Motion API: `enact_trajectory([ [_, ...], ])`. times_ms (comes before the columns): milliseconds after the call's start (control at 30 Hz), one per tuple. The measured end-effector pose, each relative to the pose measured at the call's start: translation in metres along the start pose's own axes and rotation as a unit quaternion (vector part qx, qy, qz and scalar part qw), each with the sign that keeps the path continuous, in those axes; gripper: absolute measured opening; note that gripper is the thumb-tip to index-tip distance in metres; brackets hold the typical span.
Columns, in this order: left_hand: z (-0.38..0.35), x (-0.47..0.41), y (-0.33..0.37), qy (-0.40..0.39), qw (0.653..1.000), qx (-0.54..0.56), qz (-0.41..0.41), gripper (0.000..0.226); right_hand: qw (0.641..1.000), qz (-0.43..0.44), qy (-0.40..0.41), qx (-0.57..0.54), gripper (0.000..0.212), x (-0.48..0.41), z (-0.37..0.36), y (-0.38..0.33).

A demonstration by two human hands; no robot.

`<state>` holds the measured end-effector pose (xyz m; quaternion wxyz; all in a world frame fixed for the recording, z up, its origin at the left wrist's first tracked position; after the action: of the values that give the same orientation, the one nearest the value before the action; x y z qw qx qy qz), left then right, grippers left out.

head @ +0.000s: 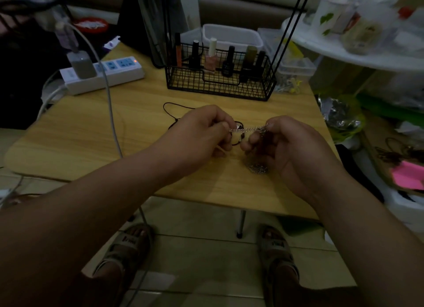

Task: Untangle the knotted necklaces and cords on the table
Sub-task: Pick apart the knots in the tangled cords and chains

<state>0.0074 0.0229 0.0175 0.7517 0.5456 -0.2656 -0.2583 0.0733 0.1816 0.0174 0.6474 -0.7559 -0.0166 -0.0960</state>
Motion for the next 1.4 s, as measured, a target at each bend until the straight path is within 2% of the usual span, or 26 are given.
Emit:
enact_trajectory([
  [67,0.002,-0.001,0.0,0.015,0.996,0.09,0.002,0.021,1.0,-0.011,0.003,-0.001,0.014,0.0,0.0,0.001],
  [133,0.005,-0.001,0.0,0.032,0.991,0.126,0.008,0.017,1.0,-0.018,-0.009,0.01,0.015,0.0,-0.002,0.001],
  [200,0.007,0.0,0.002,0.043,0.998,0.039,-0.004,0.006,0.999,-0.021,-0.023,0.021,0.015,0.001,-0.004,0.003],
  [233,0.006,0.001,0.004,0.038,0.999,-0.018,-0.018,0.008,0.999,-0.02,-0.024,0.023,0.017,0.001,-0.005,0.003],
  [333,-0.004,0.005,0.009,0.012,0.992,-0.106,-0.064,0.028,0.999,-0.004,-0.029,0.027,0.018,0.001,-0.007,0.001],
  [433,-0.01,0.01,0.014,0.039,0.979,-0.173,-0.106,0.039,0.999,0.0,-0.042,-0.005,0.011,0.001,-0.01,0.0],
  [633,-0.012,0.005,0.012,0.033,0.981,-0.15,-0.118,0.013,0.997,-0.017,-0.07,-0.026,0.01,-0.002,-0.018,0.004],
  [833,-0.005,0.003,0.009,0.005,0.986,-0.125,-0.108,0.005,0.999,-0.037,-0.024,-0.016,0.019,-0.001,-0.011,0.005],
  [900,-0.002,0.003,0.011,-0.002,0.987,-0.118,-0.107,0.006,0.999,-0.043,-0.02,0.015,0.02,-0.001,-0.009,0.005],
  [1000,0.0,0.004,0.016,-0.025,0.989,-0.098,-0.107,0.005,0.989,-0.039,-0.018,0.139,0.022,0.0,-0.005,0.0],
  [1100,0.002,0.003,0.015,-0.046,0.994,-0.047,-0.089,0.003,0.978,-0.023,-0.032,0.205,0.022,0.0,-0.005,-0.002],
  [1200,0.002,0.003,0.013,-0.062,0.994,-0.056,-0.072,0.01,0.974,-0.024,-0.04,0.222,0.019,-0.001,-0.005,-0.001],
  [1300,-0.001,0.002,0.012,-0.078,0.986,-0.135,-0.062,0.024,0.971,-0.029,-0.045,0.231,0.021,-0.002,-0.005,-0.001],
  [1400,-0.002,0.002,0.012,-0.072,0.985,-0.147,-0.059,0.026,0.969,-0.036,-0.061,0.235,0.025,-0.001,-0.008,0.0],
])
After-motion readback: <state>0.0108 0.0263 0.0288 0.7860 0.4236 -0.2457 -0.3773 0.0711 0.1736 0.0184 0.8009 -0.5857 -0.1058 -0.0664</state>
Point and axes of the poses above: each hand's wrist, its own x-axis away from the middle knuckle, its own z-axis out of the back of the hand, y = z × x, the point moved 7 cm from there along -x, towards the middle knuckle, and after that the axes turned 11 degrees about -y, right-handed, at the moved point
